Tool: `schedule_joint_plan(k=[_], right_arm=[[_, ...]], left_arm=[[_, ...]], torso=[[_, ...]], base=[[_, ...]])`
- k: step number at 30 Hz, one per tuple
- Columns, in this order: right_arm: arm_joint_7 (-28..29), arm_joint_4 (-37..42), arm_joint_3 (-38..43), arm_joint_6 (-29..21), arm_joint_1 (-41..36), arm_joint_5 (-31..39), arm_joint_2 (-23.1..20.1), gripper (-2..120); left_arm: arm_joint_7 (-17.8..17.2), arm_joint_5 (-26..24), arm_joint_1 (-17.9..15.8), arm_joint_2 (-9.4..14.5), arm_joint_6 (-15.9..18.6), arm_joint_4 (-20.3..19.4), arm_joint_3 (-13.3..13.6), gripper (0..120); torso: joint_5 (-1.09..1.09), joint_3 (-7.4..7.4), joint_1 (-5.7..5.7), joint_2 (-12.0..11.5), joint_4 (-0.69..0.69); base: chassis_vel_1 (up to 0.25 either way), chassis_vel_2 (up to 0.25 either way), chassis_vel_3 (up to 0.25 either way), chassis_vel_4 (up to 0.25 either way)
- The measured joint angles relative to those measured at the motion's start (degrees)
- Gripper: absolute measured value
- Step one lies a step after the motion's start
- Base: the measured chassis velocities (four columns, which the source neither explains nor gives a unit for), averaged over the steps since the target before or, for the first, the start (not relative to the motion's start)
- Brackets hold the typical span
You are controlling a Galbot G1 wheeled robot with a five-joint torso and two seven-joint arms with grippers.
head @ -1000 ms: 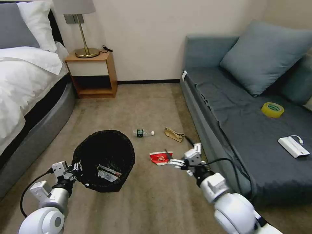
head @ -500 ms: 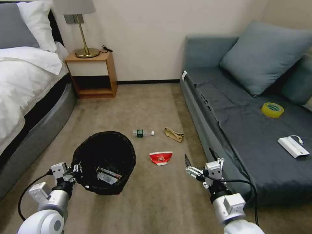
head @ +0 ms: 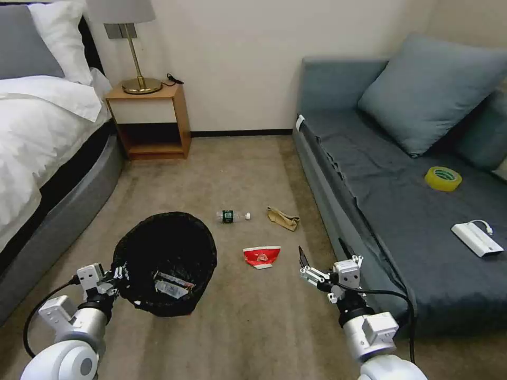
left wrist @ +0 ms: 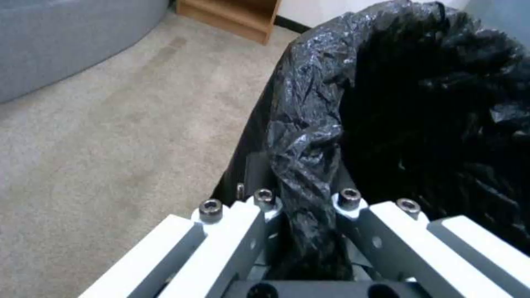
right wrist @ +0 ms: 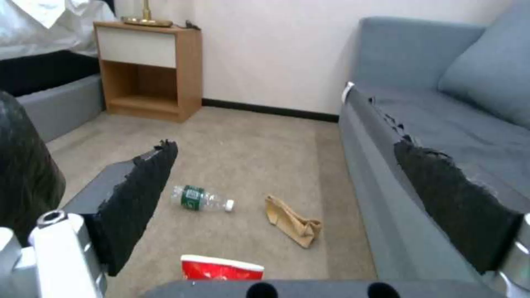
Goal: Pick up the trash bin, then pick up the garbage on the floor and place it into the trash bin.
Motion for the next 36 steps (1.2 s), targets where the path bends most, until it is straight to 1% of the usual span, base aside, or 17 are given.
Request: schedule_joint_plan(k=[5, 11, 21, 29, 36], right_arm=[[-0.07, 0.37, 0.33, -0.23, 0.05, 0.69, -0.33, 100], [-0.10, 0.76, 0.36, -0.61, -0.31, 1.60, -0.65, 100], [-0.62, 1.63, 0.98, -1.43, -0.55, 2.53, -1.08, 100], [-0.63, 1.92, 1.17, -1.22, -0.88, 2.81, -1.17, 100], [-1.19, 2.23, 1.17, -0.49, -1.83, 2.16, -0.74, 100]], left_arm=[[-0.12, -0.28, -0.87, -0.18, 0.13, 0.34, 0.18, 4], [-0.72, -2.29, -1.72, -0.55, 0.79, 0.39, 0.31, 4], [-0.62, -2.31, -2.56, -0.89, 0.79, 1.22, 0.45, 4], [-0.53, -2.32, -2.64, -0.93, 0.67, 1.23, 0.22, 4], [-0.15, -2.33, -1.99, -0.93, 0.32, 0.94, -0.22, 4]], torso=[[0.00, 0.00, 0.00, 0.00, -0.01], [0.00, 0.00, 0.00, 0.00, -0.01], [0.00, 0.00, 0.00, 0.00, -0.01], [0.00, 0.00, 0.00, 0.00, 0.00], [0.00, 0.01, 0.00, 0.00, -0.01]], base=[[0.000, 0.000, 0.000, 0.000], [0.000, 0.000, 0.000, 0.000], [0.000, 0.000, 0.000, 0.000], [-0.010, 0.007, 0.007, -0.013], [-0.095, 0.084, 0.090, -0.094]])
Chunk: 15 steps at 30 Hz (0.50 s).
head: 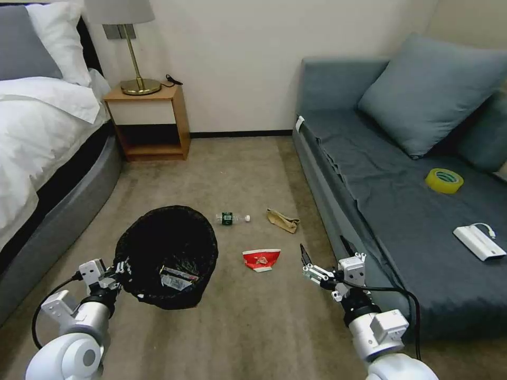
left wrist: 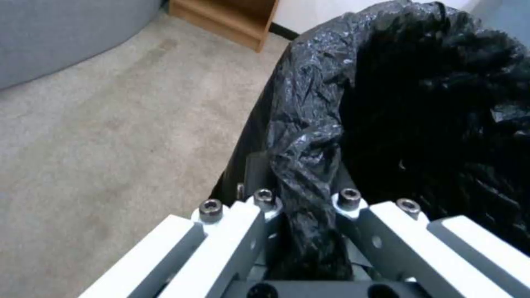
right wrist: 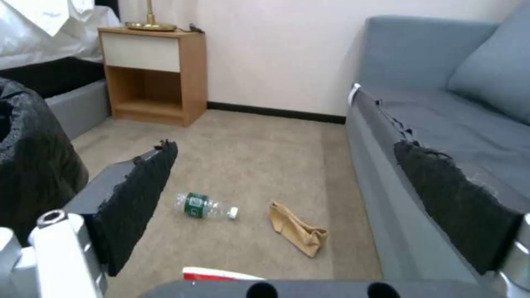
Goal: Pick up the trash bin, then pick up the garbage on the floor and place it into the trash bin.
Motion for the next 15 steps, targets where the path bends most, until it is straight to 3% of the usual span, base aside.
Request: schedule_joint_plan(k=[15], right_arm=[[-0.49, -0.70, 0.11, 0.35, 1.20, 0.70, -0.63, 100]], left_arm=[[0.52, -0.69, -0.95, 0.17, -0.14, 0.93, -1.67, 4]], torso=[[-0.01, -0.01, 0.00, 0.00, 0.00]], base=[[-0.031, 0.035, 0.036, -0.029]])
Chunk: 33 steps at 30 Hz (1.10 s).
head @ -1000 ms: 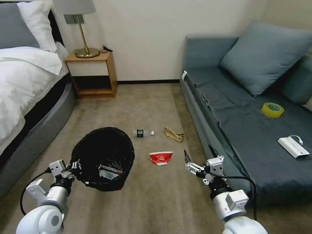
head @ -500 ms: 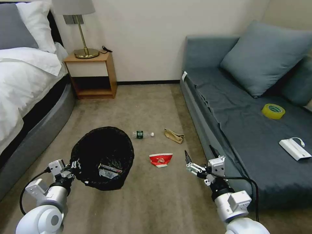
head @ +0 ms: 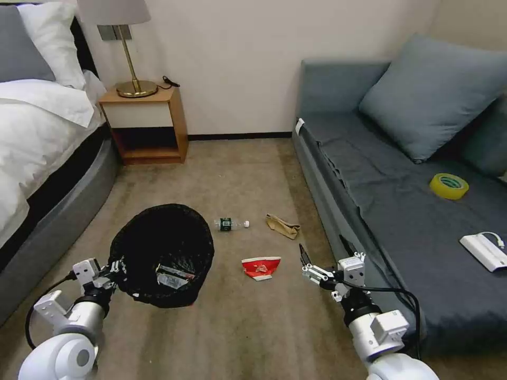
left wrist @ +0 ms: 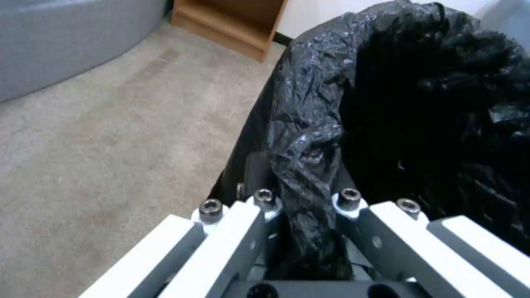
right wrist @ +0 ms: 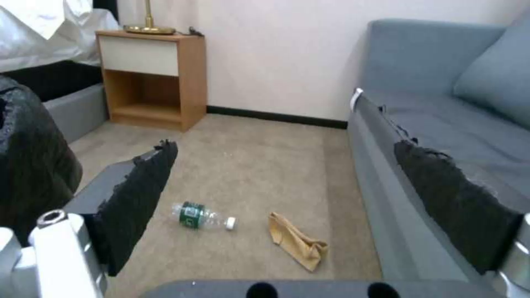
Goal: Pick up the trash bin, then pick up the garbage on the floor and place it into the trash bin.
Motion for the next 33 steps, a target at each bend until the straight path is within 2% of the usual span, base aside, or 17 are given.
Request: schedule_joint_plan(k=[10, 21, 26, 29, 30, 31, 33], right_arm=[[-0.25, -1.36, -0.96, -0.04, 2.71, 0.90, -0.12, 100], [-0.84, -2.76, -1.61, 0.37, 4.20, 1.50, -1.08, 100], [-2.01, -5.10, -2.40, 3.17, 5.46, 1.38, -2.29, 100], [-3.98, -9.06, -3.03, 5.67, 7.81, 1.46, -6.01, 100], [-3.98, -9.06, -3.03, 5.67, 7.81, 1.46, -6.01, 100], [-6.44, -13.09, -4.29, 7.04, 10.22, 2.08, -10.92, 100], [-7.80, -16.08, -5.97, 7.14, 11.84, 2.74, -14.33, 100]], left_arm=[[0.03, -0.51, -0.09, 0.37, 0.05, 0.13, -1.16, 4], [0.11, 0.05, -0.08, -0.25, 0.05, 0.14, -1.60, 4], [1.14, 2.19, 0.30, -0.30, -0.17, -0.15, -1.82, 4], [2.36, 5.31, 0.67, -0.18, -0.91, -0.16, -1.66, 4], [2.36, 5.31, 0.67, -0.18, -0.91, -0.16, -1.66, 4], [2.94, 6.49, 1.16, -0.10, -0.96, -0.44, -1.10, 4], [3.21, 7.03, 1.45, -0.14, -0.96, -0.92, -0.75, 4]], torso=[[0.03, 0.00, 0.00, 0.00, 0.01], [0.01, 0.00, 0.00, -0.01, 0.00], [0.00, 0.00, 0.01, -0.01, 0.00], [0.03, 0.01, 0.01, -0.01, 0.00], [0.03, 0.01, 0.01, -0.01, 0.00], [0.01, 0.01, 0.01, -0.01, 0.00], [0.02, 0.01, 0.01, -0.01, 0.03]], base=[[-0.129, 0.149, 0.142, -0.152], [-0.179, 0.177, 0.185, -0.179], [-0.199, 0.193, 0.194, -0.199], [-0.148, 0.095, 0.121, -0.162], [-0.079, 0.120, 0.098, -0.147], [-0.008, 0.078, 0.059, -0.098], [-0.004, 0.039, 0.001, -0.010]])
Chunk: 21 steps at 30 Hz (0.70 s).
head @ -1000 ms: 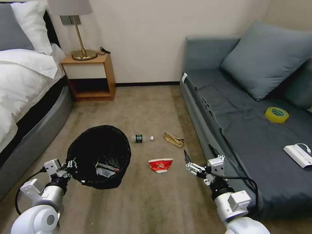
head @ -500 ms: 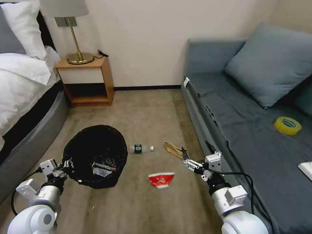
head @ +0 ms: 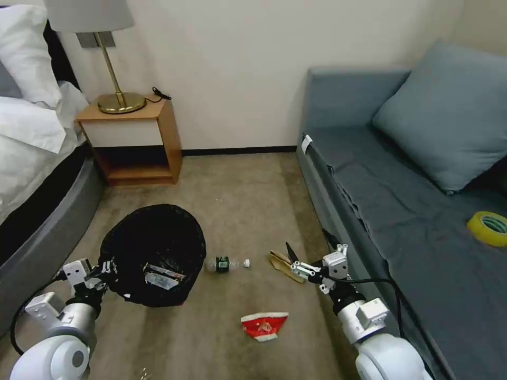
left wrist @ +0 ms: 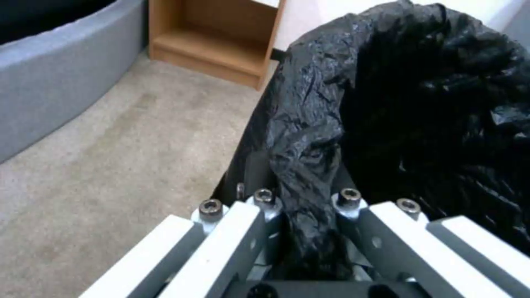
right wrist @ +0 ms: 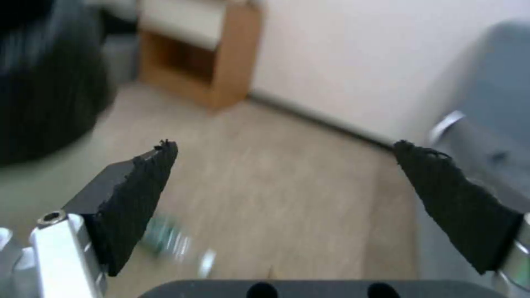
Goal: Pick up the trash bin, then pick up the garbage on the floor and place it into the trash bin.
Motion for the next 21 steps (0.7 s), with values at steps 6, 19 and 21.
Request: schedule_joint_plan(k=[6, 19, 21], right_arm=[[-5.91, -9.10, -8.53, -3.31, 6.95, 4.64, -8.63, 100], [-18.60, -26.58, -36.06, -13.74, 35.60, 19.64, -12.06, 100], [-24.50, -31.95, -40.96, -16.52, 42.50, 20.06, -10.15, 100]], left_arm=[[0.78, 0.58, 0.66, -0.54, 0.00, -0.98, 0.73, 4], [3.01, 4.08, 1.05, 0.55, -0.44, 0.66, -0.03, 4], [3.26, 4.29, 0.99, 0.15, -0.75, 0.66, 0.01, 4]], torso=[[0.00, -0.01, 0.00, 0.00, -0.04], [-0.03, 0.00, 0.00, 0.00, -0.03], [-0.01, 0.00, 0.00, 0.00, -0.01]], base=[[0.020, -0.035, -0.017, 0.025], [0.000, 0.000, 0.000, 0.000], [0.000, 0.000, 0.000, 0.000]])
